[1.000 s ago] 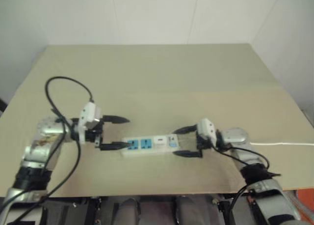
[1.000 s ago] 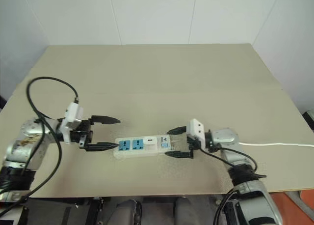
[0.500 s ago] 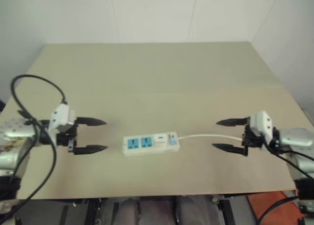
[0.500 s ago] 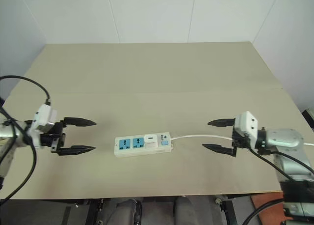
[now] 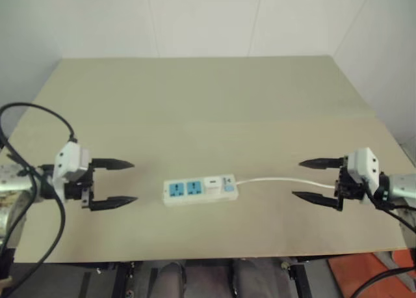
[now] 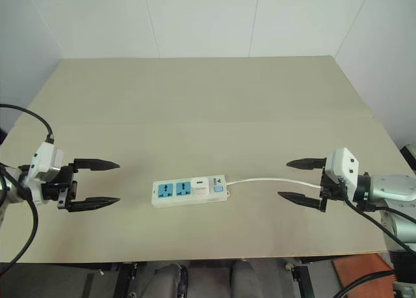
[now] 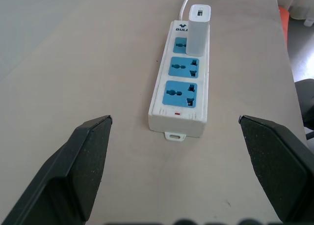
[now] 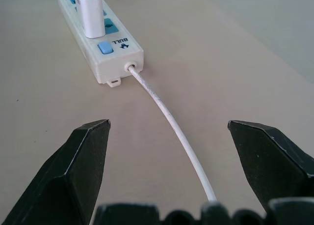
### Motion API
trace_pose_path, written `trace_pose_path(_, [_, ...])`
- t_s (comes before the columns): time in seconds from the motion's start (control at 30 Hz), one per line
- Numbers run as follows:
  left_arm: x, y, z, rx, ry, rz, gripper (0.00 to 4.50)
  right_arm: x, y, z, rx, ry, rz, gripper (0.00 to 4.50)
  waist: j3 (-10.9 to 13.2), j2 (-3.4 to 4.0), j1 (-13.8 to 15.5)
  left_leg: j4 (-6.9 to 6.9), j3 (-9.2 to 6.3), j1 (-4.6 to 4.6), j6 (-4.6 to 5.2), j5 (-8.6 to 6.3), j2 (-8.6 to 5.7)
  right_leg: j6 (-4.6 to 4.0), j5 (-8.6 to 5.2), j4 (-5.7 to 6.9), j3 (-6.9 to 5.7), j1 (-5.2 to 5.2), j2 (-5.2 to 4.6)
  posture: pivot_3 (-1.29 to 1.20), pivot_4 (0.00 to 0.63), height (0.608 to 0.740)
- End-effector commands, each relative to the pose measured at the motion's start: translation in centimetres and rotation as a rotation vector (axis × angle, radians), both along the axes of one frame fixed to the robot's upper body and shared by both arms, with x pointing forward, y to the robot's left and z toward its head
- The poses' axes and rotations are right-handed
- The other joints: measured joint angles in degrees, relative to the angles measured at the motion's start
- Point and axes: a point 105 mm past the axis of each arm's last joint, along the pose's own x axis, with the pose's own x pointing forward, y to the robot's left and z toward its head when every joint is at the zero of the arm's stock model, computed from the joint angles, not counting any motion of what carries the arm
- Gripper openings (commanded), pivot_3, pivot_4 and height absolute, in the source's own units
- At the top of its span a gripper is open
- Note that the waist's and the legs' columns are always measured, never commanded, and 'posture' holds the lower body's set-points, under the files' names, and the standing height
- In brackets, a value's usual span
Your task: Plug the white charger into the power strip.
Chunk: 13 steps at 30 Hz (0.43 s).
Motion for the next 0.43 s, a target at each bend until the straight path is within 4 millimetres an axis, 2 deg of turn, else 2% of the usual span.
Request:
trace_pose_path(0.03, [0.11,-0.58,1.23,-0.034,-0.051,-0.009,4.5,0.08,0.08,1.66,-0.011,-0.053,0.007,4.48,0.0,0.0,0.01,0.0,0.0,0.0,0.0,0.0,0.0,0.0,0.0,0.0,0.0,0.0,0.0,0.0,0.15,0.74])
trace_pose_path(0.43, [0.92,-0.95,1.15,-0.067,-0.081,0.018,4.5,0.36,0.34,1.94,-0.023,-0.076,0.017,4.48,0.0,0.0,0.0,0.02,0.0,0.01,0.0,0.0,0.0,0.0,0.0,0.02,0.0,0.0,0.0,0.0,0.15,0.74])
